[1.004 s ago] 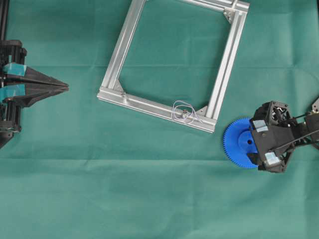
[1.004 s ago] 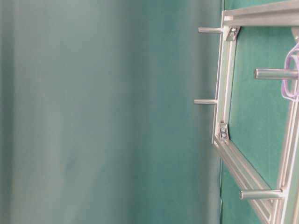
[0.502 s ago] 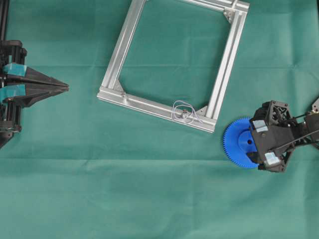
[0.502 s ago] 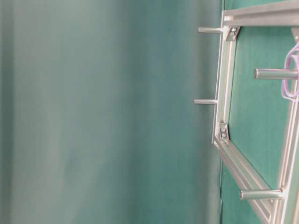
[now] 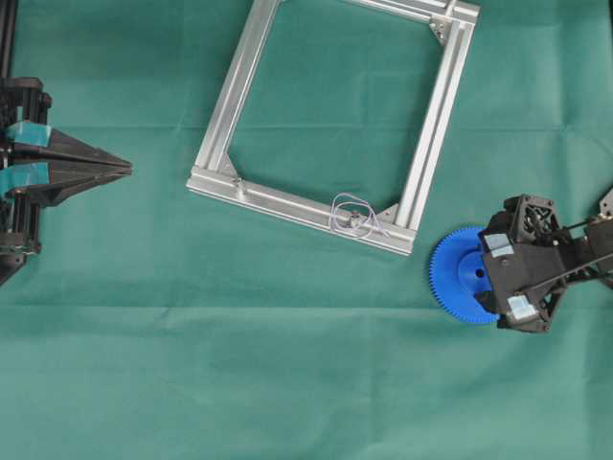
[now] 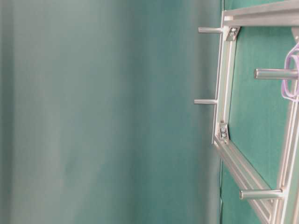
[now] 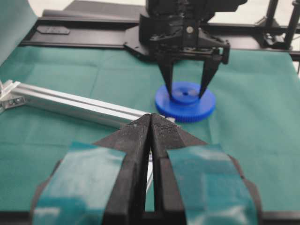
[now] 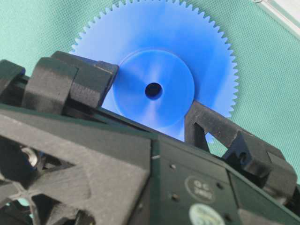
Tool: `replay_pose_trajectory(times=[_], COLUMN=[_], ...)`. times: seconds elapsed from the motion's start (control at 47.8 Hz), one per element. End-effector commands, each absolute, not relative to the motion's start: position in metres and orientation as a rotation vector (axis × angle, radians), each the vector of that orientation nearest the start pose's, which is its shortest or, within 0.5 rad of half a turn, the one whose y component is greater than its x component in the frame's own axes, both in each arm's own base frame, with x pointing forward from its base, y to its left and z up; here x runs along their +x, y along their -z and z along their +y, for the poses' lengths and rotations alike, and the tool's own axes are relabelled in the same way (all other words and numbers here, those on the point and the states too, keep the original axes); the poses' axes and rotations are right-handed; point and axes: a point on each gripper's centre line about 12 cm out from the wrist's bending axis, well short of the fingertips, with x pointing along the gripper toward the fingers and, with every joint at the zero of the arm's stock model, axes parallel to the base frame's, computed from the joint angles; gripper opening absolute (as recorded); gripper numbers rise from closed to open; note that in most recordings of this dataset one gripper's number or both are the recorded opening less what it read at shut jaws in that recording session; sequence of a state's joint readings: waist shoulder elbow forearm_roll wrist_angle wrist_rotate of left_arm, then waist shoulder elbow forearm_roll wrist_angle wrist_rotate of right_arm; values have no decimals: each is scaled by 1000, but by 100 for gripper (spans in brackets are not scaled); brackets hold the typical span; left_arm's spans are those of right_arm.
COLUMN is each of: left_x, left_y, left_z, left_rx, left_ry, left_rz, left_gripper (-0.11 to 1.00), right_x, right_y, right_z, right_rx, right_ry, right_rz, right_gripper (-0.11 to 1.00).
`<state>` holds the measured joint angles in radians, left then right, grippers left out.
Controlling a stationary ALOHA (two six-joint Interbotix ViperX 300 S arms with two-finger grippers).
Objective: Find the location of the shaft and insert the gear.
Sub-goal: 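Lift the blue gear with the right gripper and carry it toward the frame shaft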
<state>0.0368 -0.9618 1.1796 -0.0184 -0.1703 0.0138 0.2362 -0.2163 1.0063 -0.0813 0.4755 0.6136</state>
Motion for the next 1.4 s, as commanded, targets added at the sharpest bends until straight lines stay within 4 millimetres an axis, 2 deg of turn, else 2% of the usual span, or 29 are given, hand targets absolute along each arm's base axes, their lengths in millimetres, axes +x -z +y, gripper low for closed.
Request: replay_pose_trajectory(times=[0.0, 0.314, 0.649, 0.962, 1.192, 1.381], left_x=[202, 202, 202, 202, 202, 202], left_y=[-284, -284, -284, -285, -284, -284], left_z=[8, 9, 8, 8, 8, 9], left_rx=[-8, -8, -8, -8, -8, -12], left_ry=[-43, -45, -43, -43, -43, -44], left_rz=[34, 34, 34, 29, 32, 32], left_gripper=[1, 1, 1, 1, 1, 1], right_x=[234, 238, 246, 245, 248, 261], right_y=[-106, -116, -167, -206, -220, -228], right_z=[51, 52, 52, 48, 47, 50], right_rx=[298, 300, 304, 274, 257, 270], right_ry=[178, 184, 189, 209, 223, 198], right_rz=[1266, 1271, 1237, 1223, 1226, 1165], right_gripper=[69, 69, 69, 69, 69, 69])
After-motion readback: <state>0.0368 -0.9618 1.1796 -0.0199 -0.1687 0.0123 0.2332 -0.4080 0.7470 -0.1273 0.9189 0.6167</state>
